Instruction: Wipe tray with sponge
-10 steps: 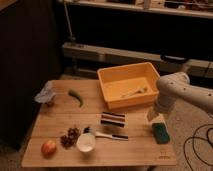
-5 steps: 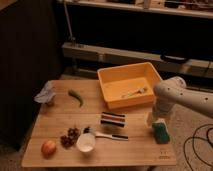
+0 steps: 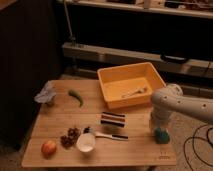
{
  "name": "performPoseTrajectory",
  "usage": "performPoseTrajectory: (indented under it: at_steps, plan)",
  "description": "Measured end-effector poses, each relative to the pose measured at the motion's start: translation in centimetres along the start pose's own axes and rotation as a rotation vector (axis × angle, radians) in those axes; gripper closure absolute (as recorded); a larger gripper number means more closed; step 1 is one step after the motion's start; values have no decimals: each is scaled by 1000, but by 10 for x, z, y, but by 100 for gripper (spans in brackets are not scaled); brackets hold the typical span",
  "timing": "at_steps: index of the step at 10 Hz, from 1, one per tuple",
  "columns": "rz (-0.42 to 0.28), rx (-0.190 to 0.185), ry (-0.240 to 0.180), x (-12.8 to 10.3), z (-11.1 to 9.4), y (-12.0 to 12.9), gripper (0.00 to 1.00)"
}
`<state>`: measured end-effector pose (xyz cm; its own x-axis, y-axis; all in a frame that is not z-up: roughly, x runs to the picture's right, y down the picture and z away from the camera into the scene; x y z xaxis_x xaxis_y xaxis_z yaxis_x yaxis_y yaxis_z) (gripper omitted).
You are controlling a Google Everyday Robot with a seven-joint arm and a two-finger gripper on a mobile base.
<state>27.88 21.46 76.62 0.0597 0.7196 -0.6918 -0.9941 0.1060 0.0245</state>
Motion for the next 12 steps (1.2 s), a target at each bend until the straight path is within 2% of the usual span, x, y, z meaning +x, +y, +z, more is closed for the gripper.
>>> performPoseTrajectory:
  at_steps: [1, 4, 5, 9, 12]
  plan:
    - [-2, 1, 0, 6, 0, 0, 53]
    - [-11, 14, 0, 11, -2, 6, 25]
    - [-8, 20, 0, 13, -2, 4, 20]
    - [0, 23, -6, 18, -7, -1, 20]
    - [-1, -3, -12, 20, -13, -1, 20]
